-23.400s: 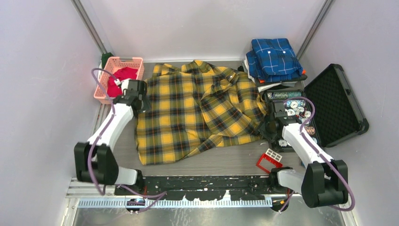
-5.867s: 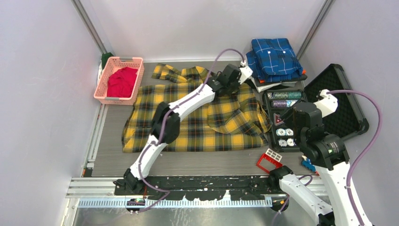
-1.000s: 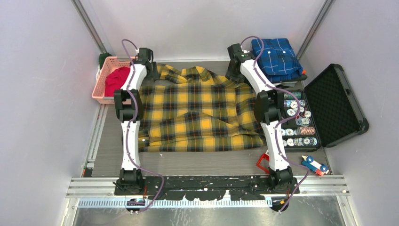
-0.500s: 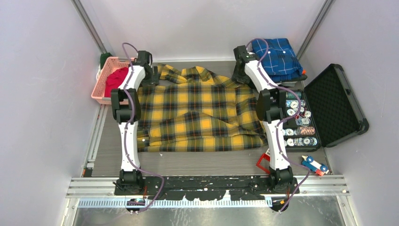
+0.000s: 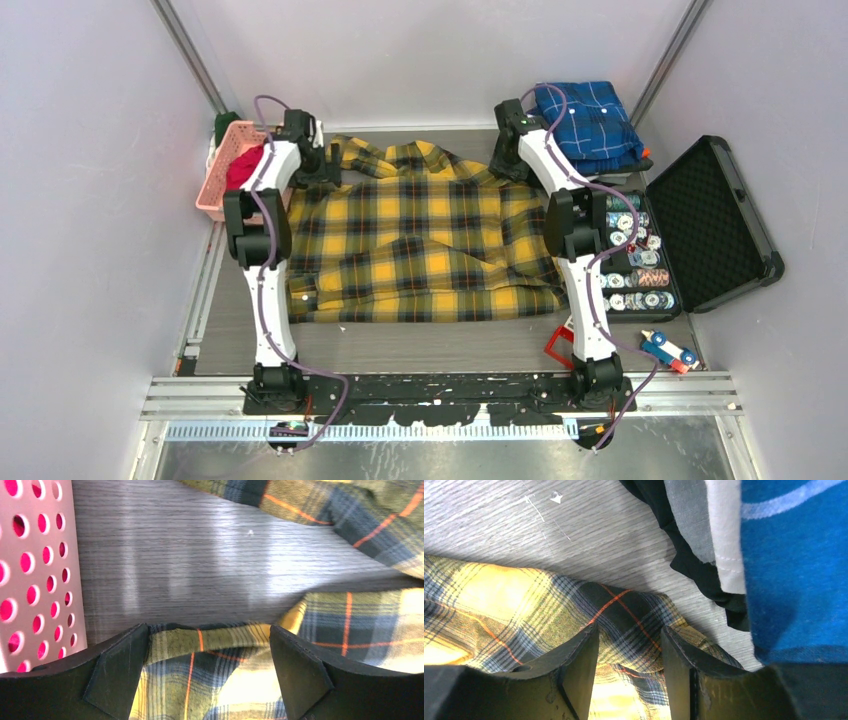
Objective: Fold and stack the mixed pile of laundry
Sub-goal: Fold the shirt at the center of the board.
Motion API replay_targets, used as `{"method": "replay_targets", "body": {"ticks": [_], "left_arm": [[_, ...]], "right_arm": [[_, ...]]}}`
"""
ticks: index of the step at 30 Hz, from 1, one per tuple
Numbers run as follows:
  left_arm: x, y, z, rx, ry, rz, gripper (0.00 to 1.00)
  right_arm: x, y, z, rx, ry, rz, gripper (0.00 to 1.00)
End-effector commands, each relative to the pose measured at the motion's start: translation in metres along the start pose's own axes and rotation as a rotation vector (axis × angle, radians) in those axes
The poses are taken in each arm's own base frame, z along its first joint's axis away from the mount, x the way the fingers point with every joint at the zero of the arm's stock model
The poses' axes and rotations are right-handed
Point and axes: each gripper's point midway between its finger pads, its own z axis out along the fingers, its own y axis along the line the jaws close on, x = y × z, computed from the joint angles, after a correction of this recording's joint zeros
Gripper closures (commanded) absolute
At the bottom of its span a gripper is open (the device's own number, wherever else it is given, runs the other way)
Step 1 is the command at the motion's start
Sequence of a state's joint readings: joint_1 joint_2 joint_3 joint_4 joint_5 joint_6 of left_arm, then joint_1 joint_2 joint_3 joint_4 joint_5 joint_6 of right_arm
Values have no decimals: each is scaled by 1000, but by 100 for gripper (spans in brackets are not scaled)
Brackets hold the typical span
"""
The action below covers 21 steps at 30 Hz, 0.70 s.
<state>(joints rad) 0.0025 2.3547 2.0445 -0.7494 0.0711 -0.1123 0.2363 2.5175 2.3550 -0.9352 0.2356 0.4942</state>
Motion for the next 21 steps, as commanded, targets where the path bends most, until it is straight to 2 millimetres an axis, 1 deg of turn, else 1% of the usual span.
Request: {"method": "replay_targets", "body": {"ticks": [1,2,3,4,5,7,8,10,14,17,18,20,21], "left_arm": [[-53,-20,-56,106,-218,54,8],[-57,-25,-61,132,-240,82,10],[-57,-43,-64,169,-259,134,12],[-59,-49,-67,195,-279,168,13],[-60,-51,-66,201,-294,219,13],[-58,-47,-62,185,-270,273,16],[-53,-44,-54,178,-236,289,17],[-46,-44,-46,193,-189,331,20],[-36,-41,-35,195,-137,380,20],[-31,-44,-29,230,-116,433,21],[-27,-46,-26,247,-99,451,23],[-21,-47,-18,269,-66,471,31],[-18,-47,-13,278,-46,477,32]], "right_arm": [[-28,11,-49,-78,-80,7,47],[-27,11,-50,-80,-79,6,47],[-27,11,-52,-82,-79,6,47],[-26,11,-53,-83,-78,6,47],[-26,10,-53,-82,-74,6,47],[-23,9,-54,-83,-65,5,47],[-22,9,-55,-85,-61,6,47],[-20,9,-56,-86,-56,6,47],[-15,7,-58,-87,-43,4,47],[-12,7,-61,-96,-34,5,48],[-11,8,-62,-102,-30,6,48],[-9,10,-66,-114,-24,12,48],[-7,11,-67,-121,-19,11,48]]}}
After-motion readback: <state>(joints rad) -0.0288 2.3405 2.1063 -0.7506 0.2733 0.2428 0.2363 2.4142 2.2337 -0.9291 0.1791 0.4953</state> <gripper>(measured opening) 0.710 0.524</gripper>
